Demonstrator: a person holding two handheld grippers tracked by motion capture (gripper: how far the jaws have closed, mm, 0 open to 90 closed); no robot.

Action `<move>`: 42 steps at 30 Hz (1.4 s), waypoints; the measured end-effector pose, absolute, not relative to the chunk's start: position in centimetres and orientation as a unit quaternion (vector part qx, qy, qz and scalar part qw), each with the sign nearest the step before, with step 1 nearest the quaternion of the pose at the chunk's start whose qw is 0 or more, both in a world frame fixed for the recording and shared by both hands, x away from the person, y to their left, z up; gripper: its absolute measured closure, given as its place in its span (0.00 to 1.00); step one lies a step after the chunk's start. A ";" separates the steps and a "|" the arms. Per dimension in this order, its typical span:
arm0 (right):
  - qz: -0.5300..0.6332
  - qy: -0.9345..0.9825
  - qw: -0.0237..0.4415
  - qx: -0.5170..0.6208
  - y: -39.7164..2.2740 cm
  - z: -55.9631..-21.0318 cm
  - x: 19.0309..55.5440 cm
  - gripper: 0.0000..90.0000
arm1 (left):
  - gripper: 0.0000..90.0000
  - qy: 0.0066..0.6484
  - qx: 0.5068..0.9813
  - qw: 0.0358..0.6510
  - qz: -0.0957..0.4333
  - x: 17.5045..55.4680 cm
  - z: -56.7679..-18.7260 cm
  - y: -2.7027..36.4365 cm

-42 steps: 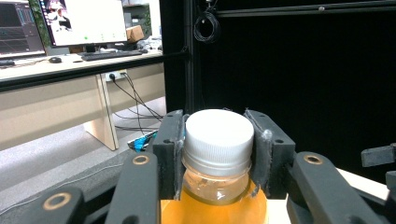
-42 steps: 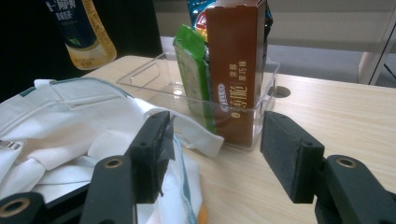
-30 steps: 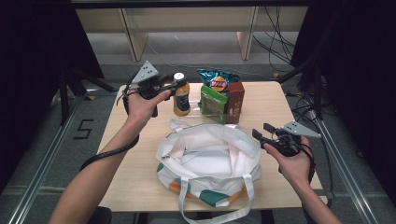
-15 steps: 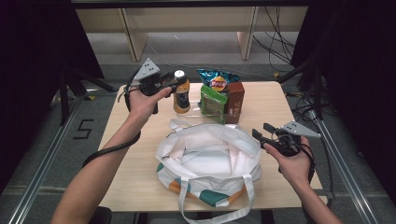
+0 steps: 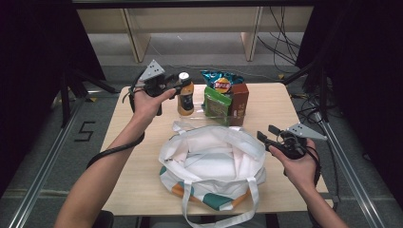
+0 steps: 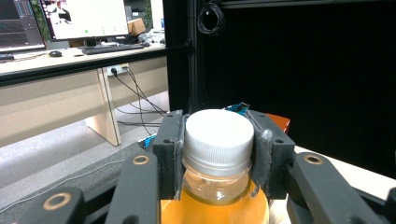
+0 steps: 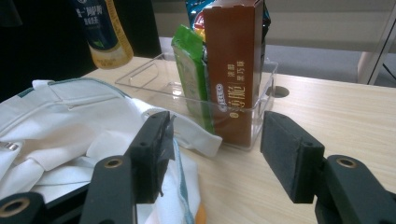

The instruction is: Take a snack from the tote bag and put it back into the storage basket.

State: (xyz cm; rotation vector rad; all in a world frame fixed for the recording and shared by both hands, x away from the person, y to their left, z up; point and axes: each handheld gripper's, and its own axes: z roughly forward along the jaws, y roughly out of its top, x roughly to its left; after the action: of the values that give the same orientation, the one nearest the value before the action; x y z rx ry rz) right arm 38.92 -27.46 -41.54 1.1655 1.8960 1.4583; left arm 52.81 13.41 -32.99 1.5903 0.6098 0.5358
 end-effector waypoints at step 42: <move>0.535 0.689 0.230 0.431 -27.2 -41.6 38.9 0.49 | 0.65 0.286 0.705 0.608 0.226 54.8 -35.0 13.0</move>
State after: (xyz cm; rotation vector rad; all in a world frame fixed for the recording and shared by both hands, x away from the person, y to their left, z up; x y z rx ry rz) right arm 38.86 -27.24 -41.63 1.1845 1.8962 1.4719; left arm 54.79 13.04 -34.96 1.6298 0.6609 0.5211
